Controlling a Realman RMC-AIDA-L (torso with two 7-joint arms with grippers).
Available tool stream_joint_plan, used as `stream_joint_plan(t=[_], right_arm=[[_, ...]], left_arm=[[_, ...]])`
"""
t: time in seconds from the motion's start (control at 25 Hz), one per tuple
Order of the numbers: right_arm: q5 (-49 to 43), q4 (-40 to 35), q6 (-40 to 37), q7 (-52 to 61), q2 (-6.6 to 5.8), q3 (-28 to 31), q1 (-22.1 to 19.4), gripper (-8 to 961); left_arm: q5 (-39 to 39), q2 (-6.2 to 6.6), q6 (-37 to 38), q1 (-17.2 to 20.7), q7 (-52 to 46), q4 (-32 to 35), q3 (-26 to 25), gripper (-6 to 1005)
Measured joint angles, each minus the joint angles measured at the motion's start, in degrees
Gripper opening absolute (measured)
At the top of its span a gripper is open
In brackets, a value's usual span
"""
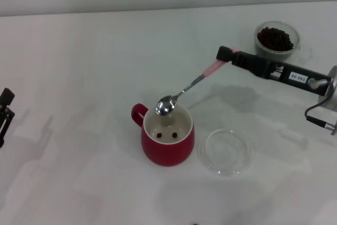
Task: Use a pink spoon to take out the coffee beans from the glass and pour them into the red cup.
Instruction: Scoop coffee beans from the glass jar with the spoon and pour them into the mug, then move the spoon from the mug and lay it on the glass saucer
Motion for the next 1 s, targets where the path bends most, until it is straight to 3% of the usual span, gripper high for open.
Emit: stream_joint_plan(t=[0.4, 0.48, 0.72, 1.0], right_arm=[[6.25, 4.09, 2.08, 8.77, -0.41, 2.05, -2.31, 154], [6.12, 3.97, 2.14, 10.35, -0.99, 3.21, -3.55, 155], [5.81, 4.1, 2.42, 11.77, -4.25, 3.51, -6.29, 157], [1.06, 3.73, 2.09, 5.8, -5.45, 3.57, -7.57, 160]], left_arm=[[-0.23, 0.03, -0.06, -1.06, 0.0, 2.49, -0.05, 560], [-0.31, 0.02, -0.05, -1.08, 0.0, 2.79, -0.2, 560], [-0.47, 0.03, 0.33, -1.51, 0.0, 3.96, -0.47, 560], [-0.62, 0.03, 0.56, -2.17, 0.0, 4.21, -0.56, 561]])
